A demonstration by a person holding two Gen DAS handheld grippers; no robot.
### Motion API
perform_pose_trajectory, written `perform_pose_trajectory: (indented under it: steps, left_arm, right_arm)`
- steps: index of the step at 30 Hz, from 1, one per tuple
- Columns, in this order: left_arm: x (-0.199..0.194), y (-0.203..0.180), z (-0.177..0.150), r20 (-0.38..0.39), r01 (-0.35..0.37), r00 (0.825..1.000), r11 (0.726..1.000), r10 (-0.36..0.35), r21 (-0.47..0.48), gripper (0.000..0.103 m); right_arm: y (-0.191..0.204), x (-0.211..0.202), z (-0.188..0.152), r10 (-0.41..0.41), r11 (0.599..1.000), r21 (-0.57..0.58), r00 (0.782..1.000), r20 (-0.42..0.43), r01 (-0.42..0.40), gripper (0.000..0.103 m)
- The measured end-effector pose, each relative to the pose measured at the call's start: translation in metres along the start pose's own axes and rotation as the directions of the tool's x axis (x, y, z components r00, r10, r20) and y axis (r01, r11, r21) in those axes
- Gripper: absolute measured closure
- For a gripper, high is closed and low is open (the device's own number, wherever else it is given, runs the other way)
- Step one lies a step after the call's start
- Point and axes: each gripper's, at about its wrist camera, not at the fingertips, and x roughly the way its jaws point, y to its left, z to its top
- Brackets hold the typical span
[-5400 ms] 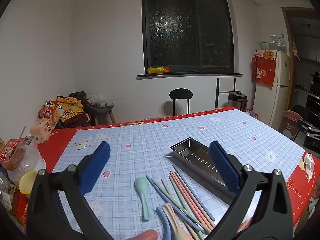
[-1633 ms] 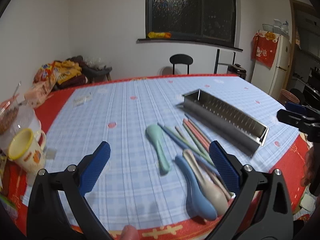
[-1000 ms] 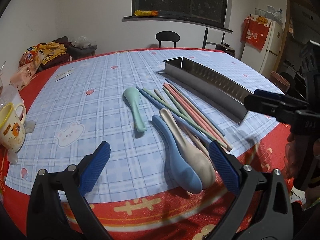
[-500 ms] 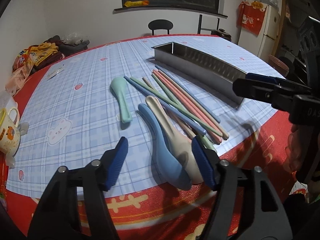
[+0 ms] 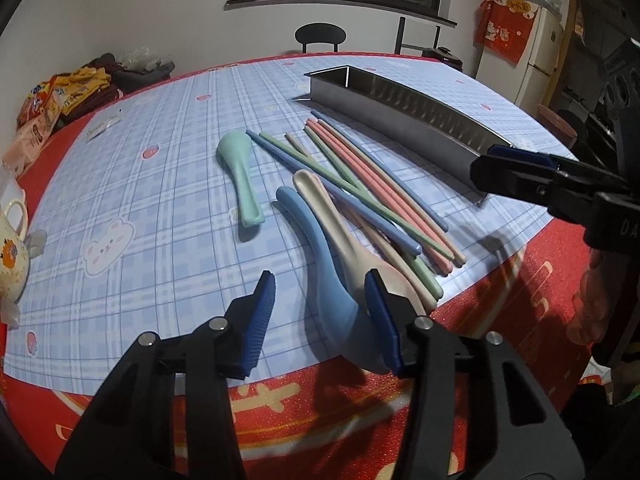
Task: Organize utensils
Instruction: 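Close the left tool on the blue spoon handle, then close the right tool on the cream spoon while the left tool holds the blue spoon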
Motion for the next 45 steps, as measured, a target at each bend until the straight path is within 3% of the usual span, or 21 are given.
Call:
perform_pose_trajectory:
  steps: [1, 4, 19, 24, 30, 37, 43, 45]
  left_arm:
    - [0.0, 0.001, 0.0, 0.0, 0.002, 1.0, 1.0, -0.002, -0.003, 0.055]
    - [0.003, 0.006, 0.0, -0.019, 0.003, 1.0, 1.0, -0.003, -0.011, 0.07]
    - [0.015, 0.025, -0.009, -0.055, 0.076, 0.995, 0.994, -0.08, -0.078, 0.071]
    - [0.016, 0.032, -0.009, -0.05, 0.124, 0.99, 0.986, -0.13, -0.109, 0.086]
    - [0.009, 0.043, -0.015, -0.022, 0.104, 0.994, 0.985, -0.107, -0.135, 0.09]
    - [-0.001, 0.048, -0.022, -0.028, 0.054, 0.998, 0.994, -0.057, -0.1, 0.09]
    - [-0.008, 0.067, -0.031, -0.017, 0.002, 1.0, 0.994, -0.004, -0.114, 0.09]
    - [-0.011, 0.073, -0.034, -0.013, -0.01, 1.0, 0.993, 0.009, -0.115, 0.09]
  right_arm:
    - [0.0, 0.001, 0.0, 0.002, 1.0, 0.0, 1.0, -0.004, -0.002, 0.032]
    - [0.002, 0.005, -0.001, 0.015, 1.0, 0.002, 1.0, -0.022, -0.014, 0.034]
    - [0.011, 0.018, -0.005, 0.057, 0.998, 0.003, 0.995, -0.085, -0.056, 0.038]
    - [0.017, 0.021, -0.006, 0.073, 0.997, -0.003, 0.992, -0.105, -0.074, 0.047]
    - [0.029, 0.023, -0.009, 0.112, 0.993, -0.007, 0.984, -0.136, -0.114, 0.055]
    - [0.053, 0.04, -0.014, 0.134, 0.988, -0.042, 0.969, -0.207, -0.145, 0.055]
    - [0.07, 0.05, -0.021, 0.111, 0.987, -0.084, 0.962, -0.25, -0.136, 0.062]
    - [0.075, 0.052, -0.021, 0.07, 0.988, -0.116, 0.966, -0.249, -0.102, 0.063]
